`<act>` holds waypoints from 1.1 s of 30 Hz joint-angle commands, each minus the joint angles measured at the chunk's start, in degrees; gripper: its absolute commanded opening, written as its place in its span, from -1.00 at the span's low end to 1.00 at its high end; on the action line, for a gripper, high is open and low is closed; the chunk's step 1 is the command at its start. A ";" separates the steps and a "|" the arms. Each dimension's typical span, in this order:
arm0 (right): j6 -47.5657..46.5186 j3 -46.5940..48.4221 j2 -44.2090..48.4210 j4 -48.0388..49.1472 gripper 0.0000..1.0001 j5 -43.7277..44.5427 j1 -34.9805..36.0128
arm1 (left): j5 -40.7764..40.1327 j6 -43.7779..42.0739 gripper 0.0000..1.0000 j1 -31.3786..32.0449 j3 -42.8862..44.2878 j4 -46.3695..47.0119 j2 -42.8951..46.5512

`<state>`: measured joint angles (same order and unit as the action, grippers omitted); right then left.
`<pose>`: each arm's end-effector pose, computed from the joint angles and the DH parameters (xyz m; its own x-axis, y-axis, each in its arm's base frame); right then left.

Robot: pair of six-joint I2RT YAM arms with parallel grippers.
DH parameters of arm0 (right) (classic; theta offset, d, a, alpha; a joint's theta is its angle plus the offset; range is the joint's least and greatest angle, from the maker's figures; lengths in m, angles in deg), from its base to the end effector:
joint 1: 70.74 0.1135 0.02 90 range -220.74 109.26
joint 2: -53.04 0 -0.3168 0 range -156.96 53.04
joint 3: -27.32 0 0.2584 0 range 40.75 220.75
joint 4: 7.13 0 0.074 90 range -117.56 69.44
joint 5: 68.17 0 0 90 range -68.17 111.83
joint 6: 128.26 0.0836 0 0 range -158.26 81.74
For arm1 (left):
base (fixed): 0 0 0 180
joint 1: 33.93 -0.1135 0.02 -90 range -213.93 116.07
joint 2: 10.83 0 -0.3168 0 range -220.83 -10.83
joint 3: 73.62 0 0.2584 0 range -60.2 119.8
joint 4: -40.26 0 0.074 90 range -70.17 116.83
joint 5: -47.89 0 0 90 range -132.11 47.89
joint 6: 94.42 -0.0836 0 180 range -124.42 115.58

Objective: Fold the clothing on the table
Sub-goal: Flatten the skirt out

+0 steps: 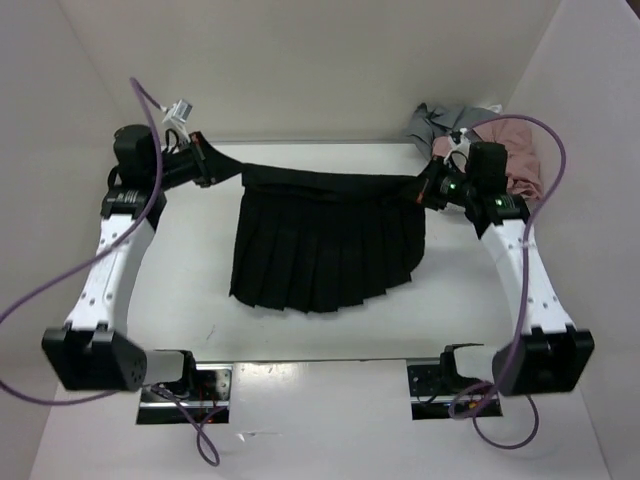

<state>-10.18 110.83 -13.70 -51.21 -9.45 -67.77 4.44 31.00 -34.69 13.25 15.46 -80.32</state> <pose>0.2689 0.0574 0.4124 -0.6420 0.3695 -0.6718 -0.2299 0.7431 0.6284 0.2868 -0.0569 0.4704 -0.5171 -0.4055 -0.7538 0.5043 0.5672 -0.6511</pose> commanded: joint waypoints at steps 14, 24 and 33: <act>0.66 11.80 -15.27 10.61 -1.00 -11.24 -5.16 | 1.62 2.02 -1.00 -5.22 15.21 4.78 -10.96; 0.66 -23.40 -19.72 7.63 -1.00 -15.02 3.80 | -6.46 0.97 -1.00 -0.92 -28.16 1.46 6.12; -1.09 -33.25 -28.70 -3.44 -1.00 -22.93 5.12 | -8.22 3.87 -0.98 3.38 -39.87 -10.50 11.93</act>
<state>-10.27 79.29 -41.66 -50.25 -27.57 -62.51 -4.00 33.56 -33.25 -26.00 6.67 -70.16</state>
